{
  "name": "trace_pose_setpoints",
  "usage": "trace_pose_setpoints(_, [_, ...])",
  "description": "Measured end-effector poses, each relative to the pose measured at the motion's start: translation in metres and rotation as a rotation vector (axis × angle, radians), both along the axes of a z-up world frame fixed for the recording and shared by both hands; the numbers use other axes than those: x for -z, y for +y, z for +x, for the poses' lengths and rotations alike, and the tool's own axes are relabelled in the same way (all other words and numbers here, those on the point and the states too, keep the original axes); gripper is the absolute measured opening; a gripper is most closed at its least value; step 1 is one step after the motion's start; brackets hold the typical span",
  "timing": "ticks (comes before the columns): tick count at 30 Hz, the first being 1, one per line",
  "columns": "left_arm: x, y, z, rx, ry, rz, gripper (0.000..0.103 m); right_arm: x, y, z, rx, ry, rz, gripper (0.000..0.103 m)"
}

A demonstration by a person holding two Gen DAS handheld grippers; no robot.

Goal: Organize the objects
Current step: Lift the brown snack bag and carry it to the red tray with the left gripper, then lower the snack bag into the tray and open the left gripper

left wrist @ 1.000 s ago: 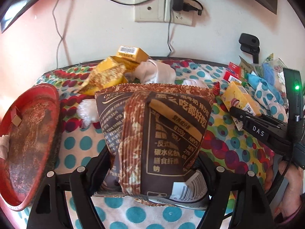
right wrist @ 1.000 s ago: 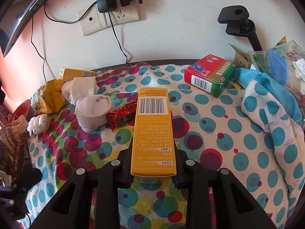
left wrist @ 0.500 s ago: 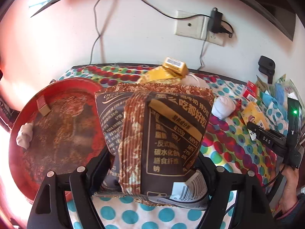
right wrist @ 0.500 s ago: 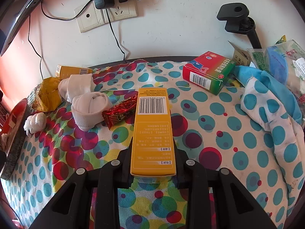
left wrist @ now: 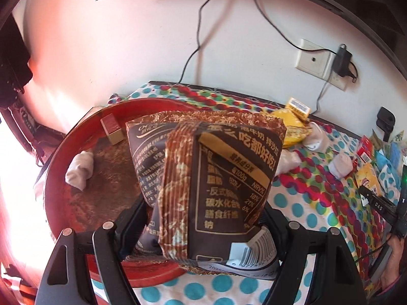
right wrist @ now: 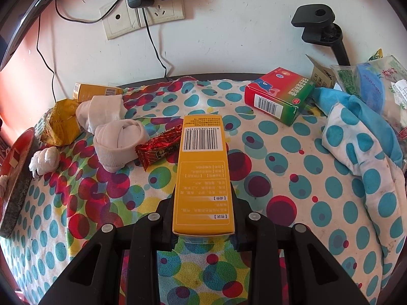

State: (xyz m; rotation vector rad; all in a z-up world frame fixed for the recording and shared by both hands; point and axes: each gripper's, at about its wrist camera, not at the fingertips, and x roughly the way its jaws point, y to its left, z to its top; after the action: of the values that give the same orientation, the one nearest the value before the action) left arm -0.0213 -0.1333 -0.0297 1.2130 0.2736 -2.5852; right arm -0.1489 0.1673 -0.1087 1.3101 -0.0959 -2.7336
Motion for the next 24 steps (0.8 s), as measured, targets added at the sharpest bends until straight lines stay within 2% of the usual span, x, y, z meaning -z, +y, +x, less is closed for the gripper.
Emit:
trace_pose_setpoints(10, [0.008,-0.057,0.012,-0.110,-0.037,-0.038,0.082,0.000,-0.005,0.000,0.007,0.000,0.002,0.029])
trace_pose_setpoints(16, [0.010,-0.097,0.013,-0.168,-0.058,0.004,0.082,0.000,-0.007,0.001,0.011,0.000,0.015,0.029])
trace_pose_setpoints(24, [-0.001,-0.145,0.018,-0.249,-0.074,-0.053,0.082,0.000,-0.011,0.001,0.015,0.000,0.015,0.029])
